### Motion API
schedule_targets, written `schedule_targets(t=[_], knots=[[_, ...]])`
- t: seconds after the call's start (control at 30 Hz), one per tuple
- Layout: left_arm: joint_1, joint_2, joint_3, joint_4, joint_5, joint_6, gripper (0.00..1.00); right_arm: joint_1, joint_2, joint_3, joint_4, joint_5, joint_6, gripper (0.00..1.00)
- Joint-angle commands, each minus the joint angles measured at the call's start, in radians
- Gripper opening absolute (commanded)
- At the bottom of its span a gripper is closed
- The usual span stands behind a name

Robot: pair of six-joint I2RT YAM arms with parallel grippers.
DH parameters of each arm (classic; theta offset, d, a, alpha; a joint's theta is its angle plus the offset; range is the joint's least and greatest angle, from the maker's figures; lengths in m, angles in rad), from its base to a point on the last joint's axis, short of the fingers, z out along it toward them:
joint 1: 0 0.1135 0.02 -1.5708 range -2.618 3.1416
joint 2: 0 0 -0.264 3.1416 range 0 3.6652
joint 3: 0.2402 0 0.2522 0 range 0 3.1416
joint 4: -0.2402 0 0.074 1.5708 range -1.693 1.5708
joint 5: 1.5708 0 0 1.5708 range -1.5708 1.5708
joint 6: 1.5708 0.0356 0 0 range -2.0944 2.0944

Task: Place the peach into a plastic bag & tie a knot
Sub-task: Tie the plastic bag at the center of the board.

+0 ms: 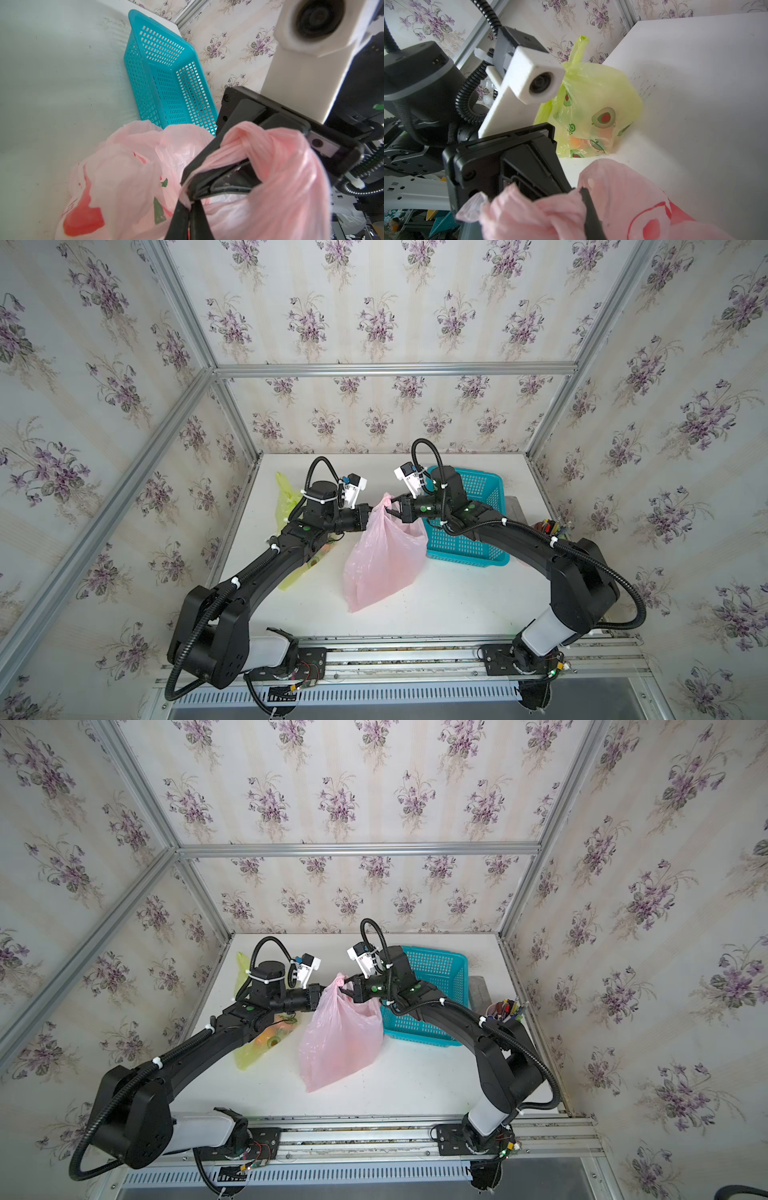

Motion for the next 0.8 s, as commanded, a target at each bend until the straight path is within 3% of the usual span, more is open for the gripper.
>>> schedule_targets(t=[0.0,0.13,0.27,0.77], knots=[[0.0,-0.01,0.016,0.084,0.006,0.011,0.0,0.006,-0.01,0.018,-0.072,0.005,-0.046,0.21],[0.0,-0.008,0.019,0.07,0.006,0.021,0.0,0.006,-0.029,0.047,-0.154,0.054,-0.092,0.37],[0.002,0.0,0.022,0.071,0.004,0.022,0.0,0.004,-0.051,0.053,-0.233,0.117,-0.147,0.45],[0.004,0.002,0.029,0.067,0.007,0.023,0.0,0.005,-0.198,0.035,-0.391,0.234,-0.251,0.59]])
